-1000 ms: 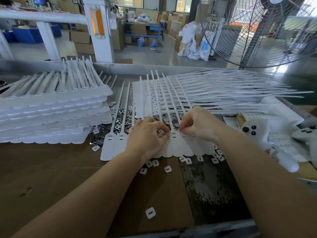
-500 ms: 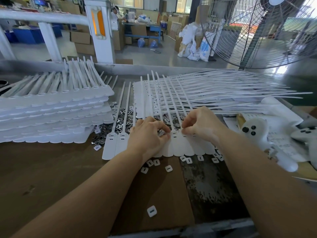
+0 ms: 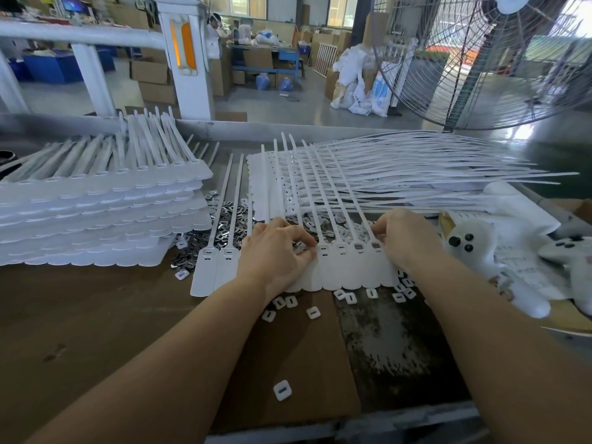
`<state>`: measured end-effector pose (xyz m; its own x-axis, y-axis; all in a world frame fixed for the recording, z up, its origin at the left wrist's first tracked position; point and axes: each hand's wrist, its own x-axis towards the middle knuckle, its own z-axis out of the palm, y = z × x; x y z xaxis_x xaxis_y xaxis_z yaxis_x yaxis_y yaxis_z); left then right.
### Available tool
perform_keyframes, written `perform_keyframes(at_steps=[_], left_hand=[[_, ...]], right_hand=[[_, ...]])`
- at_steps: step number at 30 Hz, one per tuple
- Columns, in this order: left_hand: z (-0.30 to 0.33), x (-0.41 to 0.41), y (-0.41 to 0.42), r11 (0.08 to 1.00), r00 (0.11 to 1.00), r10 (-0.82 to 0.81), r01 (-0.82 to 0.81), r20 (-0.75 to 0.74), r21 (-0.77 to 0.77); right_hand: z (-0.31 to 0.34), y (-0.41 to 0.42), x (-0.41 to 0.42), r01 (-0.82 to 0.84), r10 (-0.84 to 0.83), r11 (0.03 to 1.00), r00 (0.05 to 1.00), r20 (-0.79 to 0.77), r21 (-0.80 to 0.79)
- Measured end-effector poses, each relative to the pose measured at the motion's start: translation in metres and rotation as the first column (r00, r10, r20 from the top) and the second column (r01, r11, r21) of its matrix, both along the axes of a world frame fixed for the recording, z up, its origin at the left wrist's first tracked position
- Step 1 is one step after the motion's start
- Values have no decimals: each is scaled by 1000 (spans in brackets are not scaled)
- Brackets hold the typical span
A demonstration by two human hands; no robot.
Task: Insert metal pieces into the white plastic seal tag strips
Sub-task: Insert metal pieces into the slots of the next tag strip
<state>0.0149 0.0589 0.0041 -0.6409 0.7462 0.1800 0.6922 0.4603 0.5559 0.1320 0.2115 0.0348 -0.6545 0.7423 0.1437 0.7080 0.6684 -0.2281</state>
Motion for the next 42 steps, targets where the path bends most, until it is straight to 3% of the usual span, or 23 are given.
perform_keyframes(at_steps=[14, 20, 24, 42], left_hand=[[1, 1, -1, 1000, 1000, 2, -2, -3, 3], [0, 1, -2, 1000, 1000, 1, -1, -3, 3], [1, 1, -1, 1000, 1000, 6, -6, -3, 9], [-1, -1, 0, 1000, 1000, 1, -1, -4, 23]], right_hand=[[-2, 4, 8, 15, -6, 998, 991, -131, 69], [5, 0, 7, -22, 15, 999, 976, -215, -28], [17, -8, 8, -176, 95, 951, 948, -304, -254], [24, -7, -5, -248, 234, 915, 969, -82, -318]])
